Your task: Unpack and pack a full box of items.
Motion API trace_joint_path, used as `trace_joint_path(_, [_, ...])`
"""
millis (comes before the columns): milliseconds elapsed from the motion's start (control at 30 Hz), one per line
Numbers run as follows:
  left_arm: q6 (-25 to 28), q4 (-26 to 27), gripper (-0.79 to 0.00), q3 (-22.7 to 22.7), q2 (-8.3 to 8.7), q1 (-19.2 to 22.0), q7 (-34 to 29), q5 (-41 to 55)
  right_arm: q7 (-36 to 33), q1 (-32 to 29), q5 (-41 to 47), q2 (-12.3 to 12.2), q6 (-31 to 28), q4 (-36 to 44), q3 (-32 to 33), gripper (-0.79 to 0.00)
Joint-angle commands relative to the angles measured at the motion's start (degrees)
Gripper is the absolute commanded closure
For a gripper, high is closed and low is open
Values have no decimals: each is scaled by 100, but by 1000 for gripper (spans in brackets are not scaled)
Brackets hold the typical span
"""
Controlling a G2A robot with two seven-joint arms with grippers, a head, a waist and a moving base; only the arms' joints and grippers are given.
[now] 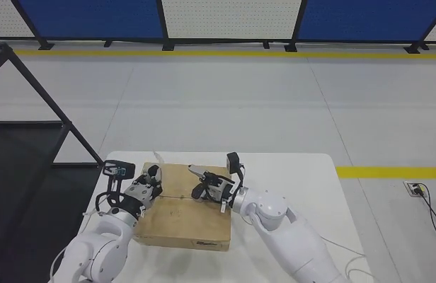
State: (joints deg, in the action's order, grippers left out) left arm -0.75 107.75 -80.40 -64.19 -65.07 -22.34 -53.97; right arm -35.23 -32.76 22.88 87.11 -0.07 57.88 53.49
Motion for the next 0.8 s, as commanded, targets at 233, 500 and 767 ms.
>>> trace_joint_path(233, [8, 16, -708, -92, -18, -107, 84, 114, -42, 199, 74, 108, -69, -314, -86, -785])
trace_joint_path(500, [26, 24, -785, -132, -35, -146, 83, 180, -86, 288, 69, 170, -106, -479, -103, -785])
trace_joint_path(767, [150, 20, -785, 183, -49, 158, -412, -245, -115, 317, 96, 187, -206, -644, 11, -785])
